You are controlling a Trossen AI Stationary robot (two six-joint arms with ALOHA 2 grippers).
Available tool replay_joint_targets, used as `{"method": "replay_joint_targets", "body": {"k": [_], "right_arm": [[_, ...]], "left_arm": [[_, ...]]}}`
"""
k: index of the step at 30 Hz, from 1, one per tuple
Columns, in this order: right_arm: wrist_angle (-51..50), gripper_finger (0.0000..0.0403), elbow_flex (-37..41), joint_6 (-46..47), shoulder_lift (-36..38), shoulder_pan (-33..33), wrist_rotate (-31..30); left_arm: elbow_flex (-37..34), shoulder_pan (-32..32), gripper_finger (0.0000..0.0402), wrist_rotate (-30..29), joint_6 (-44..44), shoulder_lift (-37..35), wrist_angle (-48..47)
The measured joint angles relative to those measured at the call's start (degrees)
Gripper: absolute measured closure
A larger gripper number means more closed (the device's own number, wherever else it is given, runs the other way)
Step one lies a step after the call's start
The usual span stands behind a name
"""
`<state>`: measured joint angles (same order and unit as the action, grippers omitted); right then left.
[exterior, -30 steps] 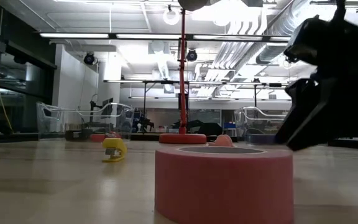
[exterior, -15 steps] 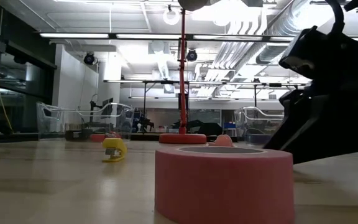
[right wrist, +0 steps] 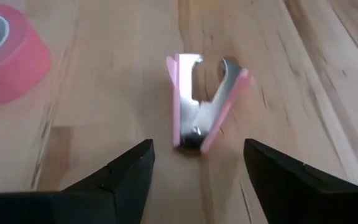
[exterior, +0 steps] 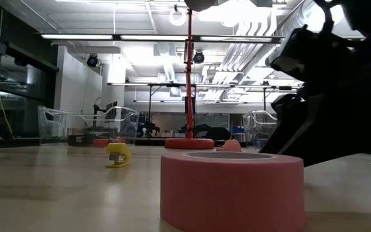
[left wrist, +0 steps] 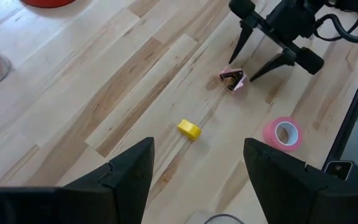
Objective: Pick and place Stapler, Stapler remover, tape
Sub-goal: Put the pink stapler remover into the bottom transparent bin
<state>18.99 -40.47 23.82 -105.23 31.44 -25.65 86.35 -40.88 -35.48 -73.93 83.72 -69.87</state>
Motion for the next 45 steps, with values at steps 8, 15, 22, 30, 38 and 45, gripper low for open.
{"method": "replay_joint_targets", "body": {"k": [8, 15, 22, 30, 38, 45], "right_arm": [[-0.1, 0.0149, -1.2, 3.0, -0.1, -2.7, 0.4], [2.4, 0.0149, -1.2, 3.1, -1.0, -3.3, 3.2], [3.4, 0.0149, -4.4, 5.1, -5.3, -3.2, 0.9], [-2.9, 0.0196, -7.4, 6.1, -5.6, -3.2, 0.4], [-4.8, 0.0262, -7.2, 7.3, -5.5, -1.5, 1.0], [-4.5, 0.0316, -8.1, 7.3, -5.3, -1.2, 2.0]], "left_arm": [[0.0, 0.0, 0.0161, 0.0, 0.0, 0.0, 0.0], [0.0, 0.0, 0.0161, 0.1, 0.1, 0.0, -0.1], [0.0, 0.0, 0.0161, 0.6, 0.2, 0.0, -0.1], [0.0, 0.0, 0.0161, 2.3, 0.2, 0.0, -0.1], [0.0, 0.0, 0.0161, 3.1, 0.2, 0.0, -0.1], [0.0, 0.0, 0.0161, 3.1, 0.4, 0.0, -0.2]]}}
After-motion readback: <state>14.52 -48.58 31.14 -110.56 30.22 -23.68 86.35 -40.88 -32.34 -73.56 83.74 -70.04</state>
